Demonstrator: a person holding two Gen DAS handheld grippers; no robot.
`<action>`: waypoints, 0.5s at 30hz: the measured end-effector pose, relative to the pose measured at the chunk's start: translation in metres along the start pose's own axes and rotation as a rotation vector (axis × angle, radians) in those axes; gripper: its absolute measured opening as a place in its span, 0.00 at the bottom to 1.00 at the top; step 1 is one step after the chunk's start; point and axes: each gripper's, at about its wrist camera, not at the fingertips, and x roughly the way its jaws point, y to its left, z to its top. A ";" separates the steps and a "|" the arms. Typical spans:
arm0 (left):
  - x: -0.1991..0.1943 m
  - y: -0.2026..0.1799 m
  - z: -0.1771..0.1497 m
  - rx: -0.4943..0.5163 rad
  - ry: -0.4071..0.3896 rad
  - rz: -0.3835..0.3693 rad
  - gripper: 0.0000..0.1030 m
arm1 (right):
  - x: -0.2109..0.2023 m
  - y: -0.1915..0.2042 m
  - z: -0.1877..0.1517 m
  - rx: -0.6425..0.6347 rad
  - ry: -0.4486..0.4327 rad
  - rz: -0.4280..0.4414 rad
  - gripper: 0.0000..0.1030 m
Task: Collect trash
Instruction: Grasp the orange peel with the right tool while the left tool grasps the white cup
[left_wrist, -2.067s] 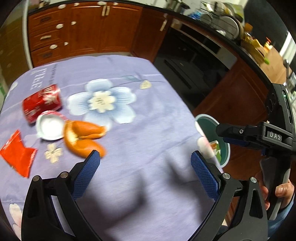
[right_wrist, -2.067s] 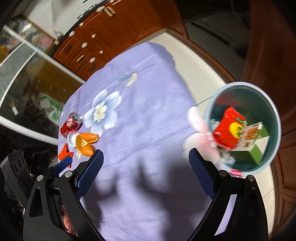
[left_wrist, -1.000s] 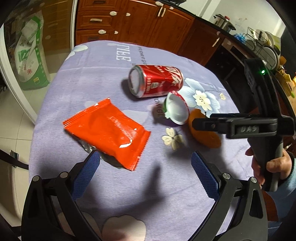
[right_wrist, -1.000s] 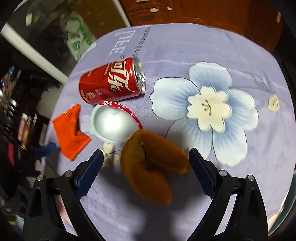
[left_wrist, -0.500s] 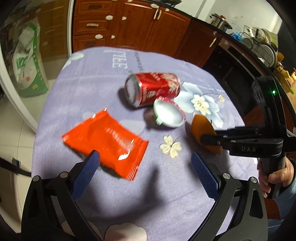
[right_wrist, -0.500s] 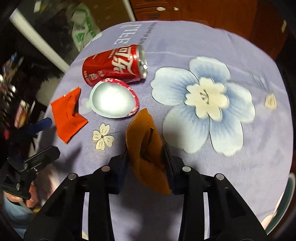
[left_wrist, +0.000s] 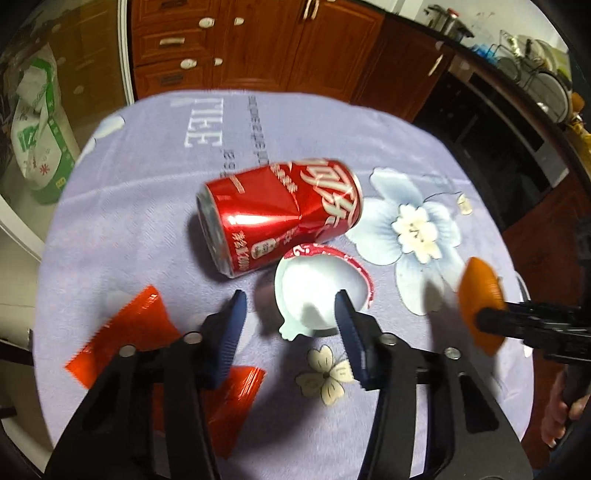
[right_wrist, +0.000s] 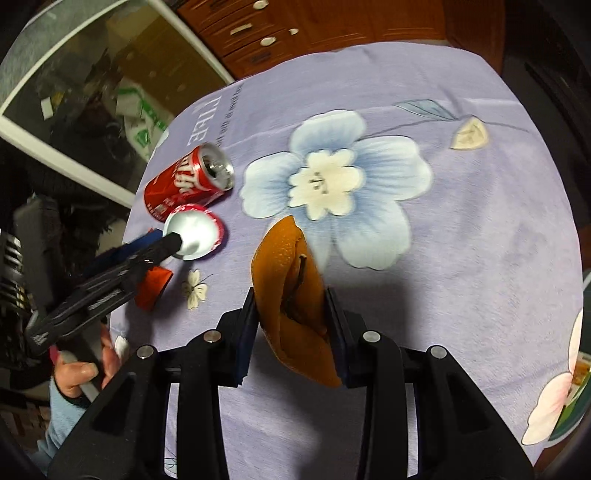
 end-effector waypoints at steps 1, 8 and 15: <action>0.004 -0.001 -0.001 -0.003 0.006 0.002 0.33 | -0.001 -0.004 -0.001 0.009 -0.004 0.002 0.32; -0.003 -0.019 -0.014 0.016 -0.044 0.053 0.08 | -0.010 -0.029 -0.007 0.077 -0.021 0.039 0.32; -0.032 -0.062 -0.025 0.089 -0.066 0.032 0.07 | -0.033 -0.050 -0.018 0.117 -0.069 0.072 0.32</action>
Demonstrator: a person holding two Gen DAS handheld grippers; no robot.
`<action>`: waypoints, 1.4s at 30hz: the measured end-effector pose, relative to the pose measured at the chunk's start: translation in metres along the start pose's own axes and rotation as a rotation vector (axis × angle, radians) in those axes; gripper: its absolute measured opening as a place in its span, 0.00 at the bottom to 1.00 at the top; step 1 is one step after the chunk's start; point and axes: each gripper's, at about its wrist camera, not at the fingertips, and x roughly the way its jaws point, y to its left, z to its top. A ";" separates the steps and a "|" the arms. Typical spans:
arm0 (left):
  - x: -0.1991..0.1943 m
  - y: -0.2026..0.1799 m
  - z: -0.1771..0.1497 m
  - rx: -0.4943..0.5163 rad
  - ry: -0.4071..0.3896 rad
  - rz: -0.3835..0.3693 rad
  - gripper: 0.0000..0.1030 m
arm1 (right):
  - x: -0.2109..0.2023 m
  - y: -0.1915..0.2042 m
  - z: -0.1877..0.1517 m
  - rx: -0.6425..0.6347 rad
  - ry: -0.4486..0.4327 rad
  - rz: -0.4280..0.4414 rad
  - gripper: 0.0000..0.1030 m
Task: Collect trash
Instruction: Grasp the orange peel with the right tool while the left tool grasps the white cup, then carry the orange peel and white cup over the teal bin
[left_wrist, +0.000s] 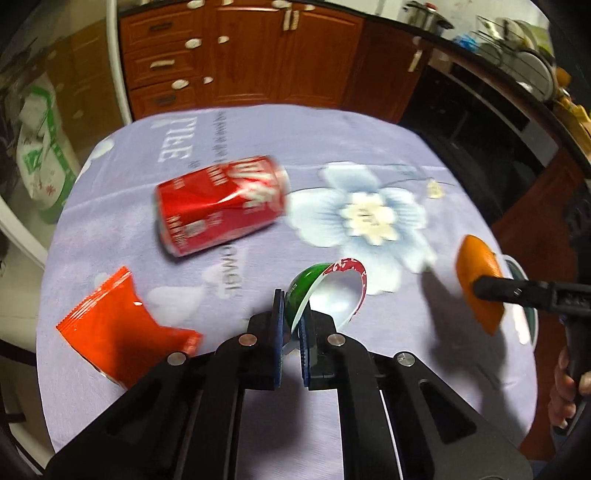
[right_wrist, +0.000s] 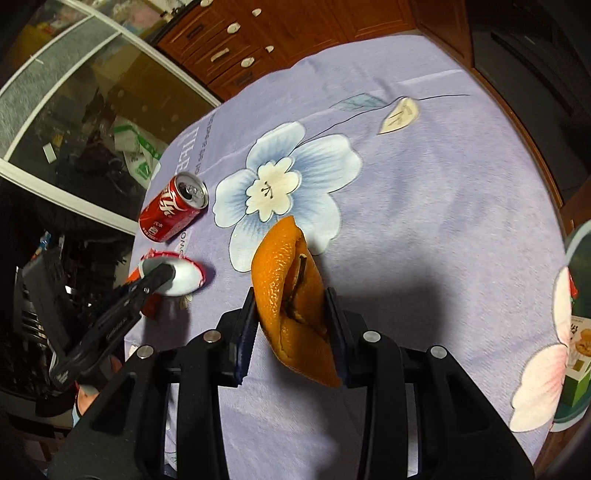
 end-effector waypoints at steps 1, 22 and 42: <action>-0.003 -0.007 0.000 0.012 -0.002 -0.005 0.07 | -0.006 -0.003 -0.001 0.006 -0.011 0.004 0.32; -0.034 -0.239 -0.011 0.329 -0.018 -0.162 0.08 | -0.181 -0.130 -0.061 0.154 -0.297 0.015 0.33; 0.026 -0.375 -0.038 0.539 0.122 -0.220 0.08 | -0.219 -0.238 -0.093 0.322 -0.341 -0.071 0.34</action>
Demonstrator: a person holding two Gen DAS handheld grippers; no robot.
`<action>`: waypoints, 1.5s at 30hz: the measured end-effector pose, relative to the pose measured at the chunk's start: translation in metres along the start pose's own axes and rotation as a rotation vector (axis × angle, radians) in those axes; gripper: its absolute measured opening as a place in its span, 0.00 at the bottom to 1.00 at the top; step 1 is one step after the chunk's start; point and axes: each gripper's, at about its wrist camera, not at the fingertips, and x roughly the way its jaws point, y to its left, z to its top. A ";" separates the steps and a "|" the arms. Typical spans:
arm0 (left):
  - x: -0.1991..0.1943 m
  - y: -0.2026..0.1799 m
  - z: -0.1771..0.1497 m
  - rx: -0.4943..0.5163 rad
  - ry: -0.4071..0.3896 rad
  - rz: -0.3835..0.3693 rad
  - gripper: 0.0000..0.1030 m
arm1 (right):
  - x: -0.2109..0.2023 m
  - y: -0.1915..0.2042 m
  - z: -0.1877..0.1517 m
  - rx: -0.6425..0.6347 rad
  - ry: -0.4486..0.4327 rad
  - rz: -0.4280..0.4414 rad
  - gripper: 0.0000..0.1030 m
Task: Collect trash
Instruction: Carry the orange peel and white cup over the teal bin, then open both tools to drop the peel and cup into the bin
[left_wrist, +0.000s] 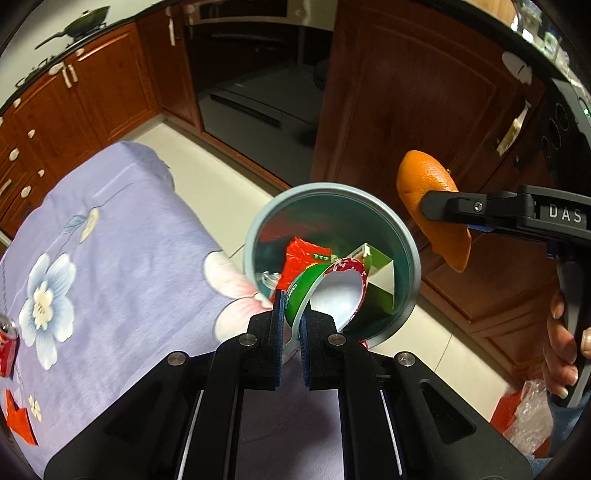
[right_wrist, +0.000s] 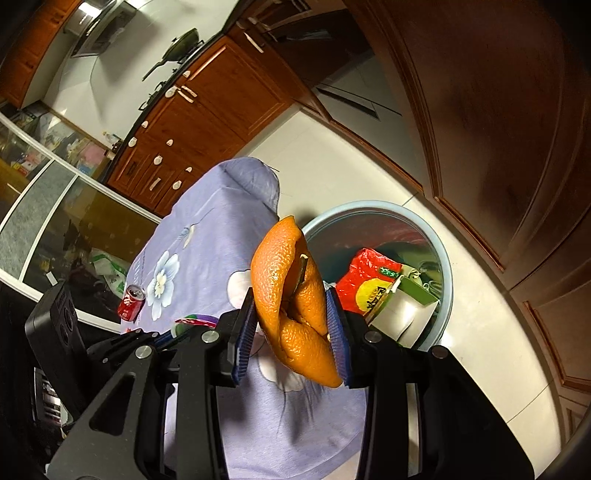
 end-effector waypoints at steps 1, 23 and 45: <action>0.004 -0.001 0.002 0.003 0.004 -0.003 0.08 | 0.002 -0.002 0.000 0.003 0.006 -0.001 0.34; 0.044 0.007 0.000 -0.033 0.051 -0.008 0.70 | 0.043 -0.005 0.009 0.004 0.093 -0.061 0.41; 0.006 0.030 -0.017 -0.103 -0.005 -0.023 0.90 | 0.037 0.022 0.004 0.015 0.068 -0.159 0.85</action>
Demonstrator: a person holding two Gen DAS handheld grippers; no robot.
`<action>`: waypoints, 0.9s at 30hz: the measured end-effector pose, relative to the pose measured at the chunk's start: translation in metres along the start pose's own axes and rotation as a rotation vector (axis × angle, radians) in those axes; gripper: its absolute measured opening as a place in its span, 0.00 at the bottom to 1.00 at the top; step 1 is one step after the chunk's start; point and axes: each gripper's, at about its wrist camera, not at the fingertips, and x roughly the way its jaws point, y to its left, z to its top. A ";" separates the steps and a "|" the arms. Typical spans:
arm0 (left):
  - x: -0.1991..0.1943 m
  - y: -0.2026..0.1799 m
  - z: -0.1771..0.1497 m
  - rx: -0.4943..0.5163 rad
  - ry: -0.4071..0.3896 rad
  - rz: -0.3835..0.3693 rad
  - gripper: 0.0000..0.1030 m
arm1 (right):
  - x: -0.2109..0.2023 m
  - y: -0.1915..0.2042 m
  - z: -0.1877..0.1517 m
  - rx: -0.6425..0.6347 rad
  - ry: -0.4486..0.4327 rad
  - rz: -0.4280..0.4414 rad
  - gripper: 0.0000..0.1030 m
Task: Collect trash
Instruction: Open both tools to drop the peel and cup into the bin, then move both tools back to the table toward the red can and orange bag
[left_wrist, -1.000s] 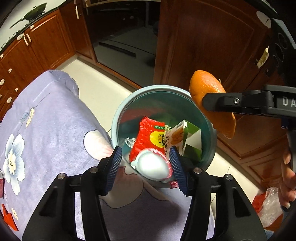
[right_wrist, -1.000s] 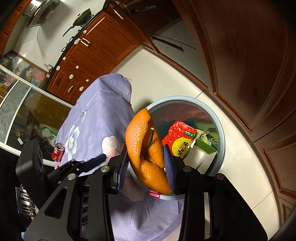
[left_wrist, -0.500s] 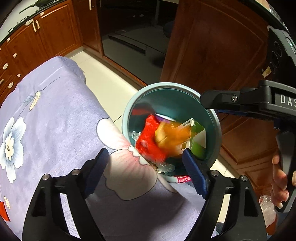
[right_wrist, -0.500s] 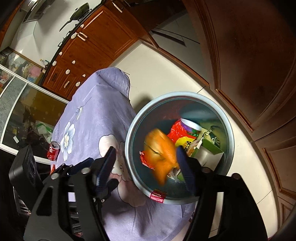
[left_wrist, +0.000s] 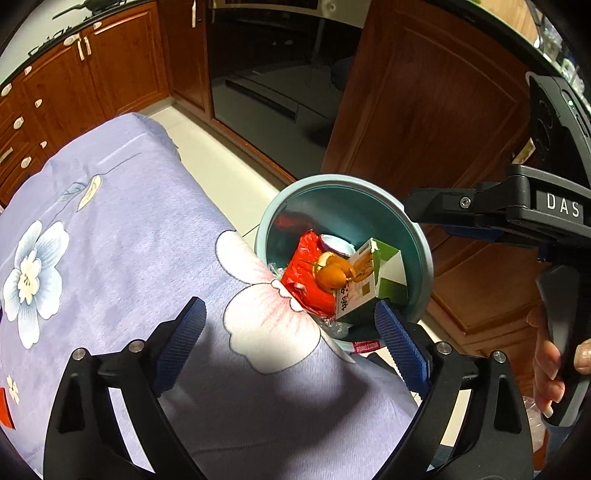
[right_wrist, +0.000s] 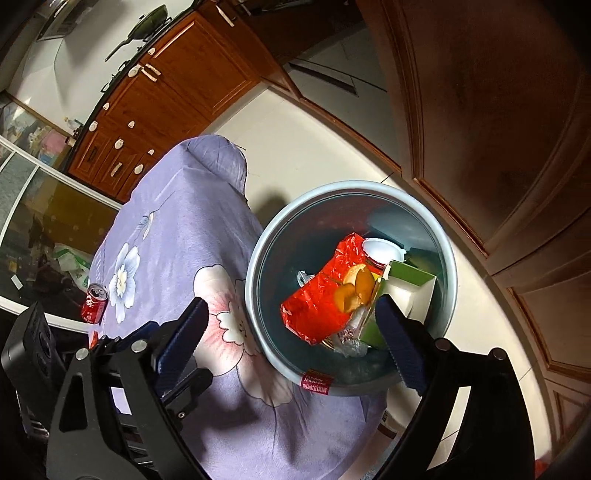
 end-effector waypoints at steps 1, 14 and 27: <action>-0.003 0.000 -0.001 -0.003 -0.005 0.000 0.90 | -0.002 0.002 -0.001 -0.002 -0.003 -0.005 0.85; -0.066 0.060 -0.043 -0.101 -0.094 0.041 0.94 | -0.007 0.075 -0.028 -0.090 0.006 0.009 0.87; -0.129 0.176 -0.110 -0.301 -0.168 0.091 0.95 | 0.020 0.207 -0.064 -0.270 0.059 0.015 0.87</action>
